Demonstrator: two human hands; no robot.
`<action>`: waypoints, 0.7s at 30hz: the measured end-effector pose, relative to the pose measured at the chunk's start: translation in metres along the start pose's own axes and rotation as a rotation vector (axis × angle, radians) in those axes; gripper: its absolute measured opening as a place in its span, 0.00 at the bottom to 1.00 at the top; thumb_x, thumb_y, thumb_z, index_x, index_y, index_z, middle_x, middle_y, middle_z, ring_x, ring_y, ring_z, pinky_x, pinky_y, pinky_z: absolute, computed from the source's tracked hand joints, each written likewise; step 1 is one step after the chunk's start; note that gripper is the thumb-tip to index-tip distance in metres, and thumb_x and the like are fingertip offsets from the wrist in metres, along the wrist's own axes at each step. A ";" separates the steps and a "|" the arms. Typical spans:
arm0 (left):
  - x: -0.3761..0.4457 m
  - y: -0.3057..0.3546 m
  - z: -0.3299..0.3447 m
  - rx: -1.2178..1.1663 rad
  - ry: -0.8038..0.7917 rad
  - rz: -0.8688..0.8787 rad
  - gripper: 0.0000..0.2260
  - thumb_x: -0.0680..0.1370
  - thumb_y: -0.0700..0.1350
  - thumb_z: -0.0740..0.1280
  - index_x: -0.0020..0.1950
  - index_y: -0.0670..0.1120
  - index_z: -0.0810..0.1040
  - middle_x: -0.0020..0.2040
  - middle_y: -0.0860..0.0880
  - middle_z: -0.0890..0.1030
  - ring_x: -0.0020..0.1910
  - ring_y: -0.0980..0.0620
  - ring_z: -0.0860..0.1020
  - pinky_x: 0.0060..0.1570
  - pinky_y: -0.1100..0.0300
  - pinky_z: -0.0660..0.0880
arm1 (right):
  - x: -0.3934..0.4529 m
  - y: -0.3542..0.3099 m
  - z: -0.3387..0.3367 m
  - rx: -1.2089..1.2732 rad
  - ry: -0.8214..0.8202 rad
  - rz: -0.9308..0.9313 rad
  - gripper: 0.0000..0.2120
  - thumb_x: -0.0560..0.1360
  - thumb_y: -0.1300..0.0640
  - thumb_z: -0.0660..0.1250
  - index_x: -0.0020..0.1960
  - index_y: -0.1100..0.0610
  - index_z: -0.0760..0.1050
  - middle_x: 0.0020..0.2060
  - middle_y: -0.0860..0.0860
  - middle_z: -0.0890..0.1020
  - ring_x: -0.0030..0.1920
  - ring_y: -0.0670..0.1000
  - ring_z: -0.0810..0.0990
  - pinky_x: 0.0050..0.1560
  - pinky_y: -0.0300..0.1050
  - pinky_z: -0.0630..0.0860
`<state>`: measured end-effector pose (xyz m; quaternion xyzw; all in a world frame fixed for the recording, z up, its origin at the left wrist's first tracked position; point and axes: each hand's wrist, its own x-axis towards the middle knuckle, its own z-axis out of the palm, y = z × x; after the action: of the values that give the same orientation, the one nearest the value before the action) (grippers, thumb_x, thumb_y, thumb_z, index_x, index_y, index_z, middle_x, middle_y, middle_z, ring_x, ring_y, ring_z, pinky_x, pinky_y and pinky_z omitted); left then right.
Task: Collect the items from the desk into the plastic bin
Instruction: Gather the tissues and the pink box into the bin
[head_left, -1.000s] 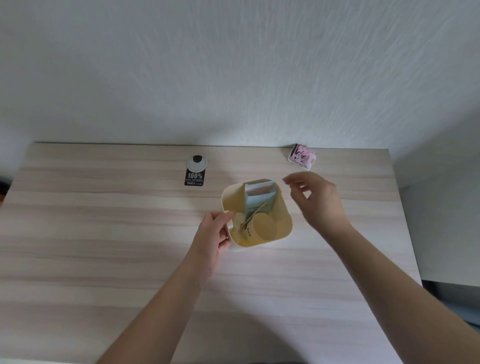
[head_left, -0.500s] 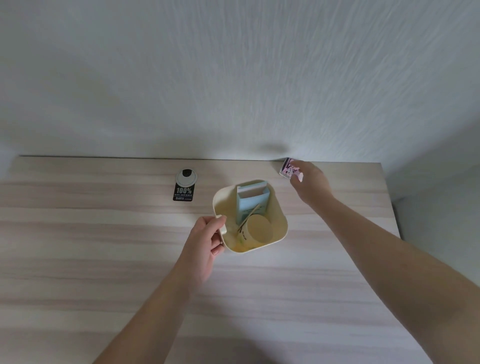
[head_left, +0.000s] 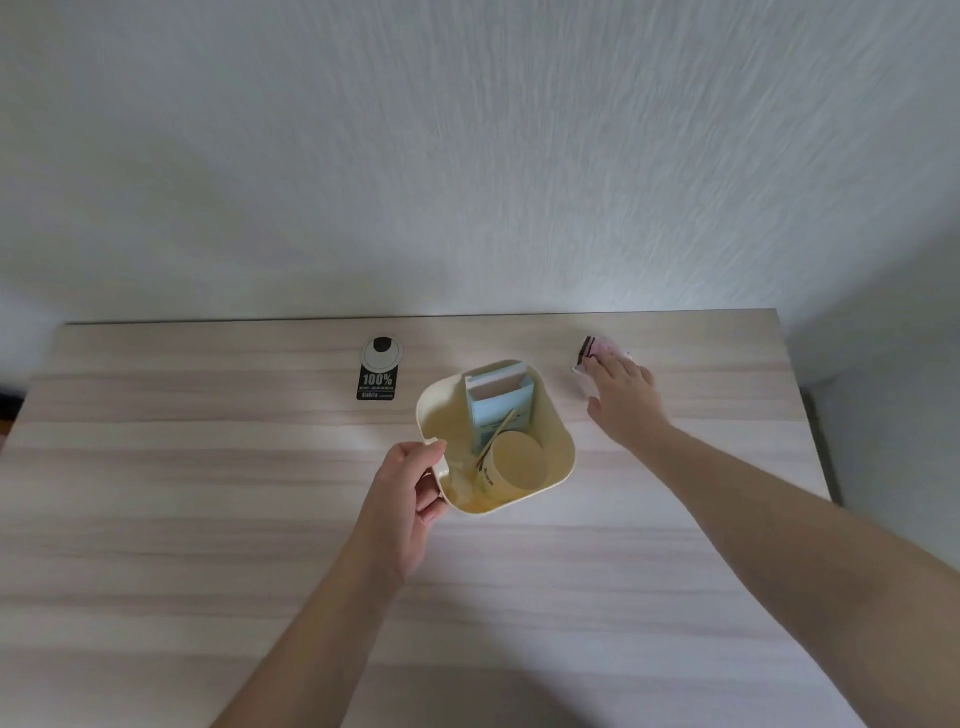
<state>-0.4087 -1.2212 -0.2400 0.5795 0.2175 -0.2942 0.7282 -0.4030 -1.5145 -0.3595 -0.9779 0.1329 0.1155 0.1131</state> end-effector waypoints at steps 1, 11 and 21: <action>-0.001 -0.003 -0.001 0.003 -0.001 -0.006 0.10 0.72 0.45 0.68 0.38 0.45 0.68 0.28 0.51 0.62 0.26 0.54 0.58 0.29 0.59 0.58 | -0.009 0.001 0.002 -0.020 0.012 -0.007 0.26 0.74 0.57 0.66 0.71 0.53 0.66 0.71 0.54 0.68 0.71 0.56 0.64 0.69 0.51 0.59; -0.028 -0.028 -0.014 0.073 0.003 -0.048 0.10 0.71 0.47 0.68 0.38 0.45 0.69 0.27 0.52 0.61 0.27 0.53 0.57 0.32 0.58 0.58 | -0.040 0.006 0.009 -0.064 -0.095 0.002 0.35 0.78 0.45 0.63 0.78 0.51 0.49 0.78 0.55 0.53 0.77 0.56 0.51 0.74 0.56 0.51; -0.061 -0.044 -0.024 0.090 -0.028 -0.020 0.11 0.78 0.42 0.63 0.37 0.46 0.65 0.25 0.53 0.60 0.25 0.55 0.58 0.28 0.59 0.56 | -0.167 -0.011 0.057 0.165 0.109 -0.029 0.24 0.71 0.55 0.74 0.64 0.60 0.75 0.63 0.59 0.77 0.63 0.62 0.76 0.64 0.57 0.69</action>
<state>-0.4831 -1.1938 -0.2373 0.6052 0.1997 -0.3192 0.7014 -0.5677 -1.4507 -0.3689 -0.9719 0.1337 0.0493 0.1874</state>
